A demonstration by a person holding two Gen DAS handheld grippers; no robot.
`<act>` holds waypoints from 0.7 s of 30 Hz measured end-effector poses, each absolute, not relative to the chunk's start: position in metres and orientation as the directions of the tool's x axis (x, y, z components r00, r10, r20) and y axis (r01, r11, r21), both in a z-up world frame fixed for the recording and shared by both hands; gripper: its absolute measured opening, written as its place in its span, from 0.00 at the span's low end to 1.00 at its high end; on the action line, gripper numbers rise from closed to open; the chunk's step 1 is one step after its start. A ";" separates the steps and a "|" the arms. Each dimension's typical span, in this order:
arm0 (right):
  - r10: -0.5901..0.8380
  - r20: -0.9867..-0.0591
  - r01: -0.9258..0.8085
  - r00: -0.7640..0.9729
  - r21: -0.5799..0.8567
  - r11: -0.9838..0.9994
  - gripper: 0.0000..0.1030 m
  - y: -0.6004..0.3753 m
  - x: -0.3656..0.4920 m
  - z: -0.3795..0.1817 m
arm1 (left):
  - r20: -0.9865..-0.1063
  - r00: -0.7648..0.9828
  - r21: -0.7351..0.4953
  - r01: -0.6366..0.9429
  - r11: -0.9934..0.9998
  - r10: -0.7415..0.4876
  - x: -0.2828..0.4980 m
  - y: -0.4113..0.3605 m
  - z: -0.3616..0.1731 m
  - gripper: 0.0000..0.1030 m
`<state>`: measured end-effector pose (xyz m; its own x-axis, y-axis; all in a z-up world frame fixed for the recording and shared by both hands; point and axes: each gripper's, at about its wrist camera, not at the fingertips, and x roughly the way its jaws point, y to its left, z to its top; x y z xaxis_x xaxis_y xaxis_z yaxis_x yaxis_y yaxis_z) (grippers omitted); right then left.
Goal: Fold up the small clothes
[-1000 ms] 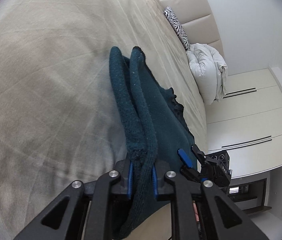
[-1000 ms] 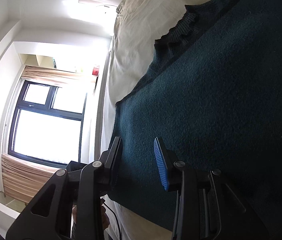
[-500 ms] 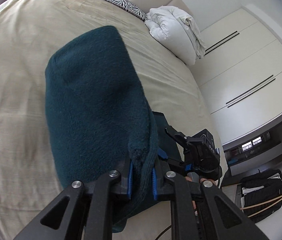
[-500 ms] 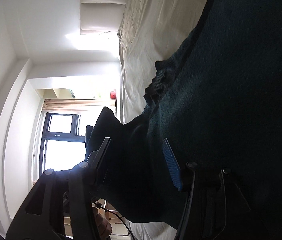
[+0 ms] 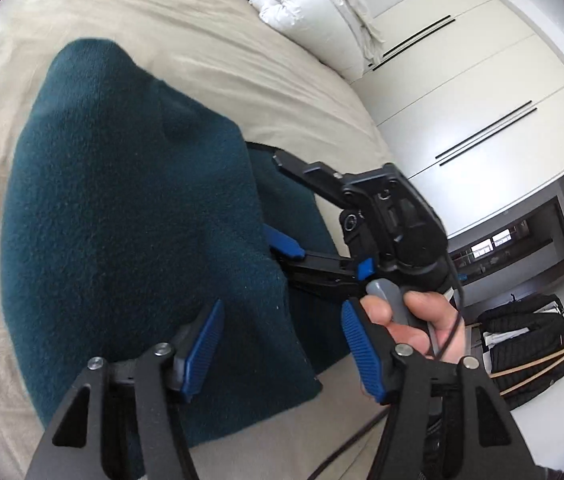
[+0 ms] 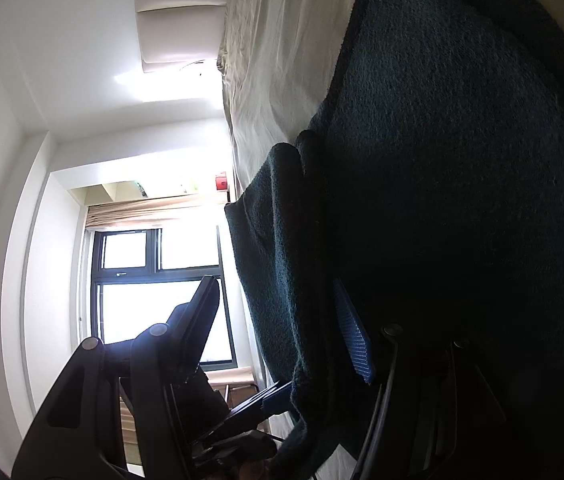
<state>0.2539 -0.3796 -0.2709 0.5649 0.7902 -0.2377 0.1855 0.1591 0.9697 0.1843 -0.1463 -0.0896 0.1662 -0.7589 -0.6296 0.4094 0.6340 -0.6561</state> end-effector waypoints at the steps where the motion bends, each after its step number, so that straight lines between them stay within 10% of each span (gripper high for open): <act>1: 0.792 -0.243 0.186 0.560 0.969 0.166 0.56 -0.379 0.253 -0.270 | -0.624 0.177 -0.651 0.421 0.632 -0.761 0.180 -0.139 -0.085 0.64; 10: 0.784 -0.396 0.224 0.479 0.918 0.326 0.54 -0.353 0.261 -0.255 | -0.622 0.270 -0.638 0.369 0.676 -0.735 0.183 -0.088 -0.088 0.63; 16: 0.725 -0.556 0.233 0.407 0.830 0.506 0.14 -0.337 0.262 -0.251 | -0.626 0.280 -0.623 0.382 0.683 -0.728 0.181 -0.096 -0.087 0.63; 21: 0.683 -0.597 0.212 0.422 0.797 0.566 0.11 -0.347 0.254 -0.238 | -0.627 0.300 -0.603 0.396 0.692 -0.718 0.185 -0.114 -0.079 0.63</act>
<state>0.2541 -0.3471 -0.2377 0.4219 0.6827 -0.5966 0.2117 0.5656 0.7970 0.1853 -0.1141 -0.0794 0.3004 -0.7185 -0.6273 0.3962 0.6923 -0.6032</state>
